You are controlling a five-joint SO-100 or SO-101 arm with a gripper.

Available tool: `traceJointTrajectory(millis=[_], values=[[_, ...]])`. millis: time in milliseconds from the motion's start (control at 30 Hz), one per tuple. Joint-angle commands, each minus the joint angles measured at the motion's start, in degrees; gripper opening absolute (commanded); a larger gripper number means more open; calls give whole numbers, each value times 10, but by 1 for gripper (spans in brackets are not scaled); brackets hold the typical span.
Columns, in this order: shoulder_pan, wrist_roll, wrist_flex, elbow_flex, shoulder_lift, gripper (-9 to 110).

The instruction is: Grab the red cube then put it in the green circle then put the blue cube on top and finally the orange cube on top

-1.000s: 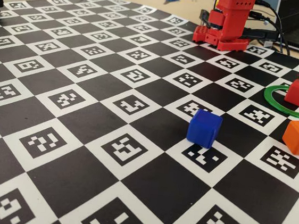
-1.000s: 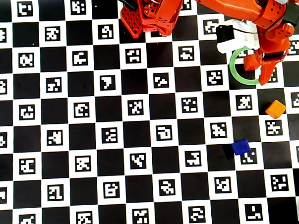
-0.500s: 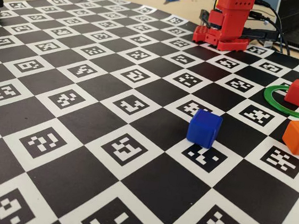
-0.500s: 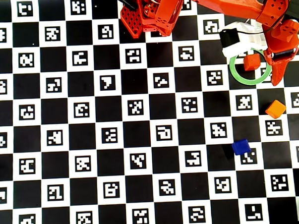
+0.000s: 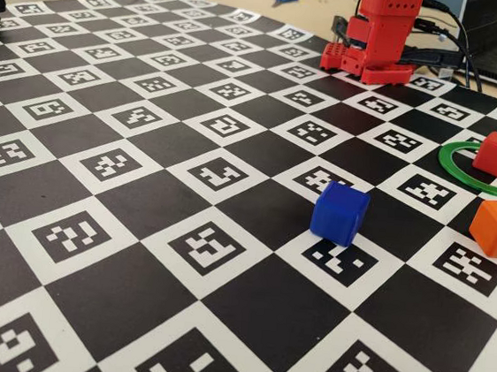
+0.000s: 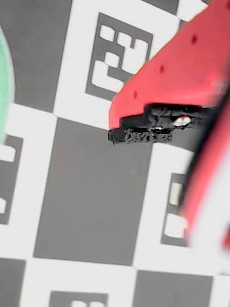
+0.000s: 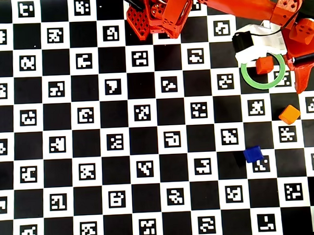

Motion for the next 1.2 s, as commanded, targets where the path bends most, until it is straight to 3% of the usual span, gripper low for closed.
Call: traceJointTrajectory(millis=[0, 467, 800, 1167], values=[[18, -7, 7, -71, 2, 44], [126, -156, 63, -250, -122, 29], [146, -278, 155, -389, -193, 29], [238, -387, 129, -425, -259, 33]])
